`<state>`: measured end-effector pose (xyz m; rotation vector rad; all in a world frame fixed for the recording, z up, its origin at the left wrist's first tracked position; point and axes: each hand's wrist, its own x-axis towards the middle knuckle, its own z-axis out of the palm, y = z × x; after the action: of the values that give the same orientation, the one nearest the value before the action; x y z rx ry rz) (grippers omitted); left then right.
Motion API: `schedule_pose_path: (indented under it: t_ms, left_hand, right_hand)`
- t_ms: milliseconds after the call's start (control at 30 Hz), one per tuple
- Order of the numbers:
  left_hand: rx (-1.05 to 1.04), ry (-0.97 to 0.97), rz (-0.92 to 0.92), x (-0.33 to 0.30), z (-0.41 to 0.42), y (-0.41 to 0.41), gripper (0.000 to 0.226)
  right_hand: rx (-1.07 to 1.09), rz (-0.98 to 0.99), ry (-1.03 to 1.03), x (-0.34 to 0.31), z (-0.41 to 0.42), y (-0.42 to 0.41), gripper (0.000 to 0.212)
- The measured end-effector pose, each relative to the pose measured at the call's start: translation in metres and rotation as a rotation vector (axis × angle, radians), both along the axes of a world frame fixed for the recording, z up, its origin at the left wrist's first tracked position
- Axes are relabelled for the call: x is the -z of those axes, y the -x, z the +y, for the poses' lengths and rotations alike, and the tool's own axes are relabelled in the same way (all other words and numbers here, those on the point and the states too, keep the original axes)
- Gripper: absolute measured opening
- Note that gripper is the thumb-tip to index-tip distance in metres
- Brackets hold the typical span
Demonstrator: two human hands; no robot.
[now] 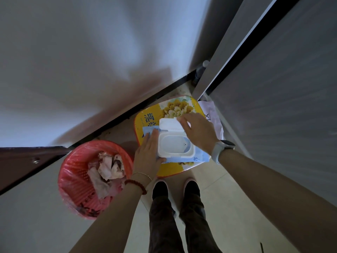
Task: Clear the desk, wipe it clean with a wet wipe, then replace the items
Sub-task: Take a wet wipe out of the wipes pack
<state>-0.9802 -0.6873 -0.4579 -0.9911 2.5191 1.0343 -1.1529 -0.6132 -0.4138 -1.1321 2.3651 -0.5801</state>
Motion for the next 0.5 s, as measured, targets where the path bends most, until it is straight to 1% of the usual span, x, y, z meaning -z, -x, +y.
schedule_pose_path:
  t_ms: [67, 100, 133, 200, 233, 300, 367, 433, 500]
  left_hand:
    - [0.044, 0.036, -0.016, -0.003, 0.001, -0.001, 0.096]
    - [0.075, 0.071, -0.017, -0.005, 0.0, -0.001, 0.098]
    - [0.115, 0.121, -0.005, -0.005, -0.001, -0.002, 0.1]
    - [0.206, 0.22, 0.021, -0.004, -0.003, -0.003, 0.103]
    - [0.247, 0.263, 0.018, -0.004, -0.004, -0.002, 0.103]
    - [0.302, 0.322, 0.014, -0.002, -0.006, 0.0, 0.103]
    - [0.304, 0.289, -0.007, -0.005, -0.007, 0.005, 0.104]
    - [0.286, 0.19, -0.058, -0.009, -0.009, 0.011, 0.104]
    - [0.304, 0.147, -0.137, -0.013, -0.011, 0.017, 0.102]
  right_hand:
    - [0.131, 0.0, -0.059, 0.005, -0.009, 0.004, 0.034]
    - [0.154, 0.027, -0.104, 0.009, -0.011, 0.005, 0.037]
    - [0.139, 0.083, -0.162, 0.013, -0.012, 0.004, 0.042]
    - [0.022, 0.17, -0.281, 0.023, -0.009, -0.001, 0.052]
    - [-0.043, 0.175, -0.354, 0.031, -0.006, -0.002, 0.053]
    - [-0.099, 0.119, -0.473, 0.048, 0.0, -0.002, 0.051]
    - [-0.102, 0.077, -0.432, 0.057, 0.006, -0.002, 0.054]
    - [-0.08, 0.045, -0.296, 0.052, 0.015, -0.007, 0.062]
    - [-0.035, 0.048, -0.159, 0.042, 0.031, -0.017, 0.052]
